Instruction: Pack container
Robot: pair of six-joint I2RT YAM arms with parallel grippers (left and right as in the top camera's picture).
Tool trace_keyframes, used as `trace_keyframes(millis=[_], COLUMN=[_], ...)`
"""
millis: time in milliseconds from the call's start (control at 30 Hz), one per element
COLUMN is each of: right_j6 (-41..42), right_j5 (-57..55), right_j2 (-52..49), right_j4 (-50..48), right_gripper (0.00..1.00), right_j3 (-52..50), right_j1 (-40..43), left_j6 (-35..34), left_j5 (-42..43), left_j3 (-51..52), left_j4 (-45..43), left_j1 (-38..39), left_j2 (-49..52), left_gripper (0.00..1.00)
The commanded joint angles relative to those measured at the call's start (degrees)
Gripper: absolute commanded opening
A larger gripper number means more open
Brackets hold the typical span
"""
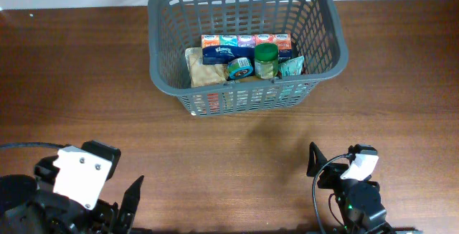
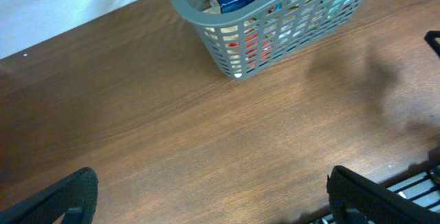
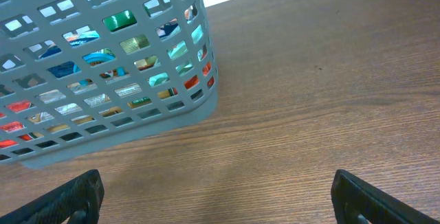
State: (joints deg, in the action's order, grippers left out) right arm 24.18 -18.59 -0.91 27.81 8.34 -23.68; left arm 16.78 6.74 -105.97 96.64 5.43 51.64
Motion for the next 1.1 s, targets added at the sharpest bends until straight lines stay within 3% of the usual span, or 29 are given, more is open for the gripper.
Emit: trace_keyframes(millis=[0, 200, 367, 500, 767, 1067], right_j6=[-0.1, -0.1, -0.1, -0.1, -0.1, -0.1], right_j5=[-0.1, -0.1, -0.1, -0.1, -0.1, -0.1], right_j2=[0.7, 0.7, 0.7, 0.7, 0.7, 0.7], right_j4=[-0.2, -0.2, -0.2, -0.2, -0.2, -0.2], right_gripper=[0.99, 0.99, 0.99, 0.99, 0.99, 0.99], right_j3=[-0.5, -0.5, -0.5, -0.5, -0.5, -0.5], right_j1=[-0.3, -0.3, -0.2, -0.3, -0.3, -0.3], left_j6=[0.4, -1.9, -9.0, -12.4, -19.6, -20.3], left_j5=[0.9, 1.1, 1.2, 1.7, 5.5, 5.9], left_j3=[1.1, 15.5, 36.9, 55.0, 82.4, 94.1], left_j4=[-1.7, -24.1, -46.6, -58.4, -69.0, -69.6], left_j1=[-0.3, -0.3, -0.3, -0.3, -0.1, 2.7], left_j2=[0.1, -0.7, -7.0, -14.6, -32.5, -44.5], left_gripper=[0.99, 0.99, 0.99, 0.99, 0.99, 0.99])
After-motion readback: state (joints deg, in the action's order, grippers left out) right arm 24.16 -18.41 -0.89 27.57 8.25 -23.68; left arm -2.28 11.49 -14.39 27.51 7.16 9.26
